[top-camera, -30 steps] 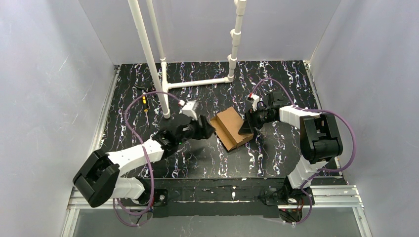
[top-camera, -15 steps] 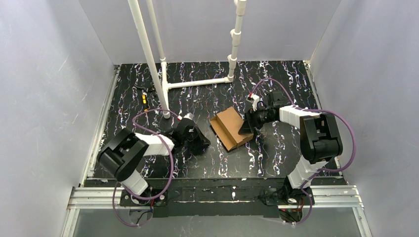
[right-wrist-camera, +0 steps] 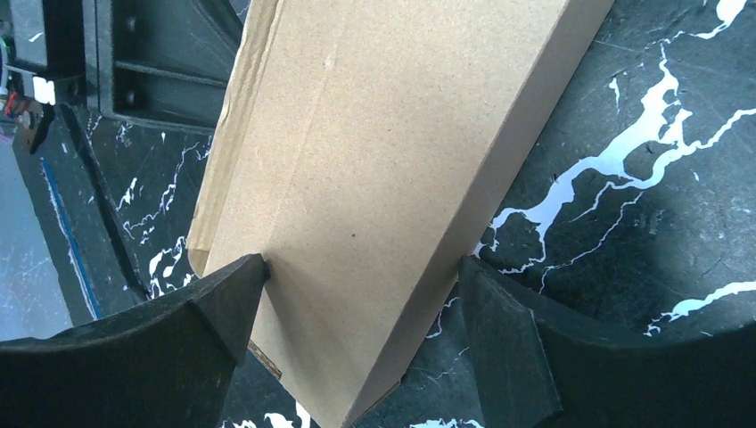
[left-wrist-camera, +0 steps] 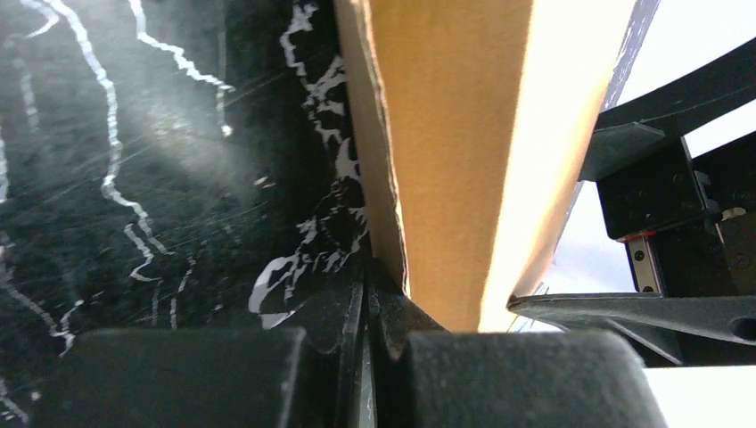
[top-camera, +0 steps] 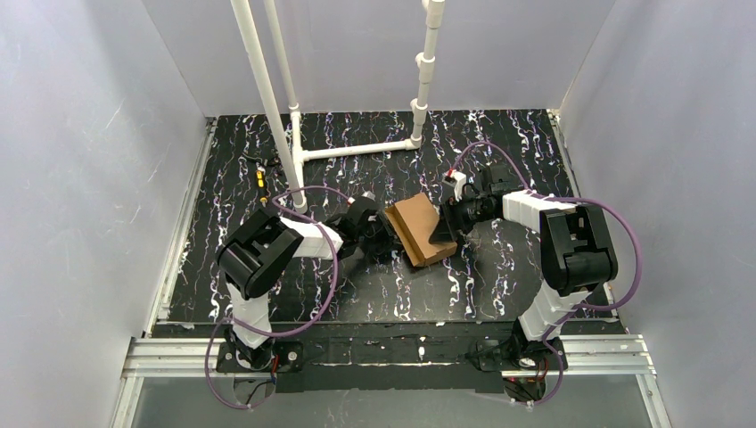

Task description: Fold the paper box

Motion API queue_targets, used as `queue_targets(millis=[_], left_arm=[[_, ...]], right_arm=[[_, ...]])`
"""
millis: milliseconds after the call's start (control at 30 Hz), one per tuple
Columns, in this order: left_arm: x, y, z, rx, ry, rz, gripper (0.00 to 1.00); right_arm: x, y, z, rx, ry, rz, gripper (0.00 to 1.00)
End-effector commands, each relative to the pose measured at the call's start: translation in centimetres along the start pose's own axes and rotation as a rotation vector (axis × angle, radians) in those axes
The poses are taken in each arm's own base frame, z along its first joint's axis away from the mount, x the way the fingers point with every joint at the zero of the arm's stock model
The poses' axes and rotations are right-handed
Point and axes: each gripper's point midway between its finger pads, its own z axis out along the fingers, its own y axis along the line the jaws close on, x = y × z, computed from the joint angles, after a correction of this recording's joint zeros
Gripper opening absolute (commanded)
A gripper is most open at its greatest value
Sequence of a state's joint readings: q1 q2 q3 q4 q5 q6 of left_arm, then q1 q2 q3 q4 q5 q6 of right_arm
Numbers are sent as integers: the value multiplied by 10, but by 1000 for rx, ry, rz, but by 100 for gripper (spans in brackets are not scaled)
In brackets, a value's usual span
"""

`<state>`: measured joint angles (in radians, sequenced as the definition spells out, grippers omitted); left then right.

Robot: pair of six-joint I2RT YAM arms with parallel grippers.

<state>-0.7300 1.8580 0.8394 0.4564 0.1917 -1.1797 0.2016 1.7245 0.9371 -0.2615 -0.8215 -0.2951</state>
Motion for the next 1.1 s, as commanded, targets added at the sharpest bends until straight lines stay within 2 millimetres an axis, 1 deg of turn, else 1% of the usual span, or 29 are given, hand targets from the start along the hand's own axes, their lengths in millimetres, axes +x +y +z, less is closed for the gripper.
queue_targets(millis=[0, 100, 233, 267, 300, 367, 433, 500, 600, 667, 733, 800, 833, 867, 900, 967, 1067], left_arm=[[-3, -47, -1, 106, 18, 48, 0], [0, -54, 2, 122, 38, 52, 0], [2, -53, 1, 117, 38, 38, 0], [1, -53, -2, 117, 28, 39, 0], [0, -49, -4, 103, 16, 39, 0], [-3, -45, -17, 85, -20, 51, 0], [-3, -30, -29, 41, -45, 61, 0], [-2, -16, -40, 9, -64, 75, 5], [-1, 11, -53, -44, -90, 80, 9], [-2, 30, -60, -86, -110, 76, 10], [-8, 48, -66, -130, -138, 64, 10], [-13, 60, -69, -175, -150, 43, 9], [-21, 67, -70, -213, -175, 34, 7], [-24, 71, -70, -243, -178, 24, 6], [-31, 71, -69, -266, -188, 18, 3], [-36, 75, -69, -315, -197, 4, 0], [-46, 80, -71, -391, -230, -9, 0]], right_arm=[[3, 8, 11, -34, 35, -38, 87], [3, 7, 11, -24, 40, -38, 87], [3, 4, 10, -7, 42, -43, 87], [3, 3, 10, -3, 43, -43, 87], [3, 3, 10, 2, 44, -43, 87], [3, 0, 9, 12, 48, -42, 87], [4, 0, 9, 14, 53, -51, 87], [5, 0, 9, 12, 57, -57, 87], [6, 2, 9, 0, 62, -65, 87], [7, 6, 10, -18, 64, -67, 87], [9, 10, 12, -39, 72, -75, 86], [10, 15, 14, -54, 79, -90, 86], [10, 16, 15, -60, 83, -97, 86], [12, 18, 16, -66, 88, -103, 86], [13, 19, 17, -72, 94, -108, 86], [15, 23, 18, -84, 105, -119, 86], [17, 28, 21, -99, 121, -136, 86]])
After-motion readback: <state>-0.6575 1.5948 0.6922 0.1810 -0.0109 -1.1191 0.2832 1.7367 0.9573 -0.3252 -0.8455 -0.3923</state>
